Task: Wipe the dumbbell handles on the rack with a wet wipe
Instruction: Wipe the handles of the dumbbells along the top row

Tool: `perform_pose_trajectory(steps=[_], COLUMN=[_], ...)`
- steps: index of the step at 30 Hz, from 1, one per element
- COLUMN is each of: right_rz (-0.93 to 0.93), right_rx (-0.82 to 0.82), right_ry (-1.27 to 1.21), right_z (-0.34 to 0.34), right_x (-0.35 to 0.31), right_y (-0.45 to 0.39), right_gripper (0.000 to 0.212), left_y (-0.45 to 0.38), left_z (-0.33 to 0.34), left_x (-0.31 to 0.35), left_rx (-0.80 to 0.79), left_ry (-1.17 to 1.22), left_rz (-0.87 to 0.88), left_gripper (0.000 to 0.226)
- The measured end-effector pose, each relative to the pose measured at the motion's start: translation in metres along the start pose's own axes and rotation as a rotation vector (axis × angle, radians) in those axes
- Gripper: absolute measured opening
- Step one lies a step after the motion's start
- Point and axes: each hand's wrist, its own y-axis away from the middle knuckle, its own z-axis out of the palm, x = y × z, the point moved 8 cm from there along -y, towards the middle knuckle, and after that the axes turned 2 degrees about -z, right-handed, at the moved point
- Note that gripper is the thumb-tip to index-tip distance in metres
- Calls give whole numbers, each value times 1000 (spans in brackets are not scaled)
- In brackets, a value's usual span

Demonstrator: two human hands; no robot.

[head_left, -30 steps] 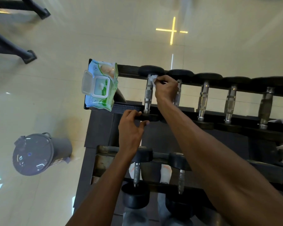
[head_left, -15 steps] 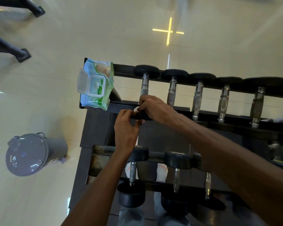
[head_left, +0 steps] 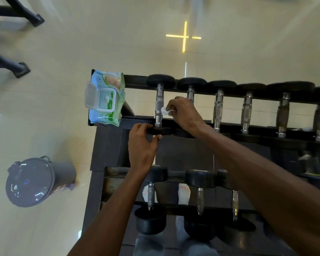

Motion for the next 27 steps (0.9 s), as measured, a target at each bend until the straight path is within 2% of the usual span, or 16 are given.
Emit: perform_pose_trajectory(steps=[4,8,11,14,17,19,22,25,27], right_rz=[41,25,-32,-170,-292,-292,-341,-417,-440], right_rx=[20,31,-19,-89,-278,-360,-407,-407,-399], right_ry=[-102,44,152,216,316,289,270,270,278], right_z=[-26,-45,-47,-37,-15,-9,-3,-1,-6], right_x=[14,34,44,37,29,28,26,34,41], right_y=[11,22,27,34,53,57,46,48,55], right_gripper=[22,32,34,24,19,17,16,14,21], left_y=[14,24,29,28,26,27,29,31,32], left_z=[12,43,66,75,78,78,82,83,83], left_x=[26,50,60,60,55,55,57,56,57], left_rx=[-32,-106,-158,-124,-78,-62,-32,-3,13], left_ry=[-62,-74,-45,14,9,3,-66,-31,-13], left_rz=[137,215,181,102,49,28,34,15,10], left_gripper=[31,35,45,40,31,29,29,29,26])
